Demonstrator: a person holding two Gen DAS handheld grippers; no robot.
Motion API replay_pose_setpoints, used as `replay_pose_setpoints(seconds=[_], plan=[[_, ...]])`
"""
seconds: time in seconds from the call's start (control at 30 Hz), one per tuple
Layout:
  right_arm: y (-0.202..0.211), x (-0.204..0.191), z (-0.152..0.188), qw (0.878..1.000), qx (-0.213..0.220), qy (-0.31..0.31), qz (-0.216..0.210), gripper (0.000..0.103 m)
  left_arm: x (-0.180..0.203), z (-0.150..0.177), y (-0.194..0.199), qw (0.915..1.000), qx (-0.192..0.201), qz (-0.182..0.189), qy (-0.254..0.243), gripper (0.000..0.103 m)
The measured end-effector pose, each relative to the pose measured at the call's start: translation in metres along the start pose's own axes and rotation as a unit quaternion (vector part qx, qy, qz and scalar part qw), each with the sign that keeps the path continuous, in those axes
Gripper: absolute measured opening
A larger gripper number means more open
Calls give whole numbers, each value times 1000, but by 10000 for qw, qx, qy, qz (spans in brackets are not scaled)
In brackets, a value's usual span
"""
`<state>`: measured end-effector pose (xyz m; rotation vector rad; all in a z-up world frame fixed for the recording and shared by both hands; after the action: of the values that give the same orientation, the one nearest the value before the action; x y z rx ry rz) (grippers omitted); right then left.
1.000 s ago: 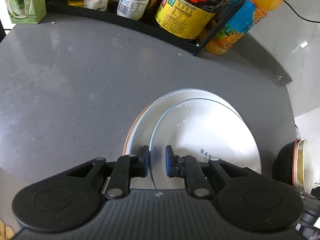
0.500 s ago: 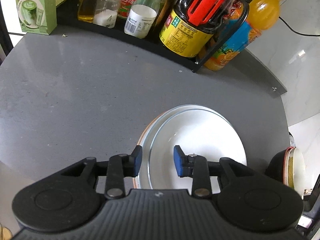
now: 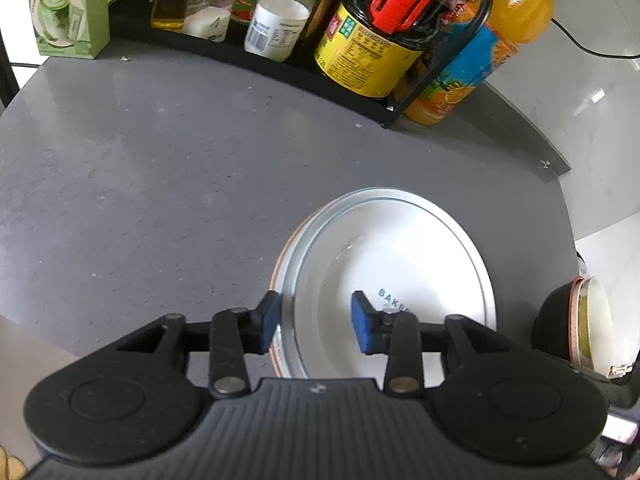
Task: Organize plates and bowls
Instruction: 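Lower the 'BAKERY' plate onto the plate stack and open both grippers, then move both grippers toward the red bowl holding the cream bowls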
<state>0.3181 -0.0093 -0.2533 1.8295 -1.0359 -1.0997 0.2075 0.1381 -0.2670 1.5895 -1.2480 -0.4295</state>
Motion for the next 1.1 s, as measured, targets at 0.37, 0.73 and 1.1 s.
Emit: replay_pose_setpoints(seconds=[0.37, 0.73, 1.1], plan=[[44, 20, -4, 9986, 409, -344, 12, 53, 12, -6, 2, 9997, -14, 62, -215, 50], [105, 72, -31, 9918, 1095, -657, -80, 73, 75, -34, 5, 9973, 259, 79, -686, 74], [154, 150, -63, 9806, 1662, -1033, 121, 91, 173, -50, -10, 9938, 255, 596, -906, 78]])
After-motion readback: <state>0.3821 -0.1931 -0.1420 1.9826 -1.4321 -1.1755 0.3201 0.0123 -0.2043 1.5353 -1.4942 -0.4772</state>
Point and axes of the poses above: each gripper's, at about its wrist camera, not at the fingertips, and y roughly against the way its jaws point, x to its right, z to its underside, the point moved 9 cm from there along -y, roughly the way its jaws point, and after that the axes turned 14 degrees about -y, right-handed, at the moved point
